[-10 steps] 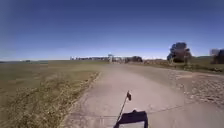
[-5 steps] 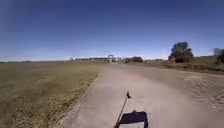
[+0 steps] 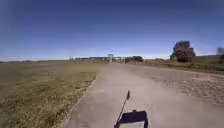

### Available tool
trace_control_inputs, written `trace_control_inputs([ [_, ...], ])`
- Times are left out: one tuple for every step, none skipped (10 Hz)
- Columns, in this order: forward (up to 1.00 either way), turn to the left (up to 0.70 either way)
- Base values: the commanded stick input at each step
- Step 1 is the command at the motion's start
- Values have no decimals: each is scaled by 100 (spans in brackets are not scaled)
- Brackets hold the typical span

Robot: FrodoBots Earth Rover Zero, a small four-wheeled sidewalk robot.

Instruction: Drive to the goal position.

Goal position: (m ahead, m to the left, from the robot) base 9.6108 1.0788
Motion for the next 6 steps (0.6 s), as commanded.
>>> trace_control_inputs([
  [100, -32],
  [100, -21],
  [100, -10],
  [100, -5],
  [100, -2],
  [100, 0],
])
